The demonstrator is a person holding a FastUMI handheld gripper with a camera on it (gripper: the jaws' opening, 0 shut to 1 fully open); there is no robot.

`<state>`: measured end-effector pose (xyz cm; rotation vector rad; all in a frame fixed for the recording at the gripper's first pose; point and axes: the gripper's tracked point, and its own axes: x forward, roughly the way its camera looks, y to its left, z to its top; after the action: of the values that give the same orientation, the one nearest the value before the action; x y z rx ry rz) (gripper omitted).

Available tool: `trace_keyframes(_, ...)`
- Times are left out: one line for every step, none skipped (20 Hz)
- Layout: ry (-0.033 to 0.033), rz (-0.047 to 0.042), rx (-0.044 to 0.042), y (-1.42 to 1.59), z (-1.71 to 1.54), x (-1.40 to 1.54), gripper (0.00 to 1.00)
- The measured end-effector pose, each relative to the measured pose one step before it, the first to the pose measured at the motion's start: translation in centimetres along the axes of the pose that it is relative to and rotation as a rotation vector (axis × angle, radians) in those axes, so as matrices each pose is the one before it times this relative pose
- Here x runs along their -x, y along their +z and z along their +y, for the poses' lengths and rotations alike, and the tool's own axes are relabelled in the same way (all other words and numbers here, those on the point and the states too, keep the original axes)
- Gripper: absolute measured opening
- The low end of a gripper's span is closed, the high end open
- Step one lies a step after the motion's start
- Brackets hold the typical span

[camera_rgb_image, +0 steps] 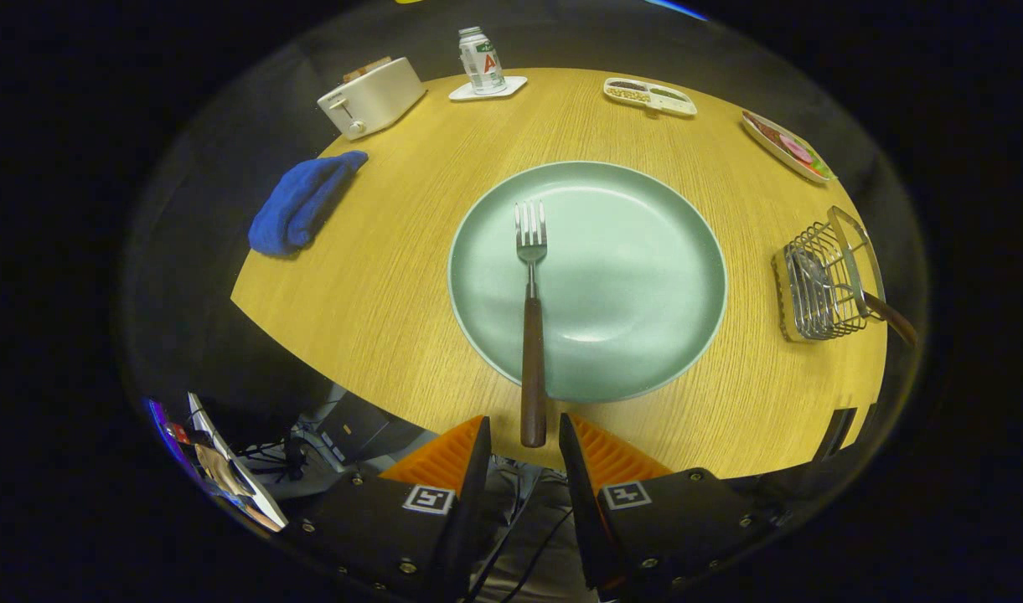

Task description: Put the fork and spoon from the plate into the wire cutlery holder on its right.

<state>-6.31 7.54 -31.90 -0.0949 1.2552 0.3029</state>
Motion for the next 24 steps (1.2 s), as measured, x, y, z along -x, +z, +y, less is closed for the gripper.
trace_keyframes(0.01635,-0.00457,-0.00234,0.357,0.199,0.568,0.49)
trace_keyframes(-0.01733,-0.02470,-0.02258,0.019,-0.890,-1.280,0.31)
trace_keyframes(0.00810,0.01488,0.00410,-0.393,0.113,-0.659,0.12)
trace_keyframes(0.00131,-0.00012,0.00516,0.317,0.299,0.865,0.12)
trace_keyframes(-0.01005,-0.01267,0.01153,0.262,-0.261,0.130,0.13)
trace_keyframes(-0.02786,-0.01178,0.00545,0.155,-0.819,0.051,0.12)
trace_keyframes(-0.00797,0.01370,0.01909,-0.224,-0.127,0.135,0.04)
trace_keyframes(0.01560,-0.00227,0.00583,0.116,0.214,0.267,0.04)
trace_keyframes(0.01001,-0.00258,0.01131,0.017,0.113,0.373,0.04)
trace_keyframes(-0.00537,-0.00552,0.02240,0.030,-0.398,0.477,0.04)
trace_keyframes(-0.00382,-0.01099,0.02186,0.241,-0.348,0.455,0.04)
trace_keyframes(0.00189,0.00086,0.01371,0.065,-0.224,0.315,0.04)
trace_keyframes(0.01318,0.00330,0.00269,-0.060,-0.155,0.415,0.04)
trace_keyframes(0.00867,0.00763,0.00355,-0.096,-0.237,0.370,0.04)
trace_keyframes(0.00193,0.00177,0.00309,0.044,-0.423,0.511,0.04)
trace_keyframes(0.00121,-0.00168,0.00054,0.137,-0.444,0.360,0.04)
trace_keyframes(-0.00055,0.00078,-0.00249,0.054,-0.453,0.362,0.04)
trace_keyframes(-0.01210,0.01092,0.01005,-0.246,-0.660,0.253,0.04)
trace_keyframes(-0.00395,-0.00060,-0.00155,0.020,-0.498,0.240,0.04)
trace_keyframes(0.00325,-0.00161,0.00331,0.043,-0.176,0.277,0.04)
trace_keyframes(0.00099,-0.01528,0.00418,0.303,-0.142,0.255,0.04)
trace_keyframes(-0.00283,-0.00946,0.00874,0.233,-0.187,0.235,0.04)
trace_keyframes(0.00985,-0.01610,-0.00156,0.429,0.000,0.314,0.04)
trace_keyframes(0.02485,-0.00754,-0.00508,0.303,0.327,0.239,0.04)
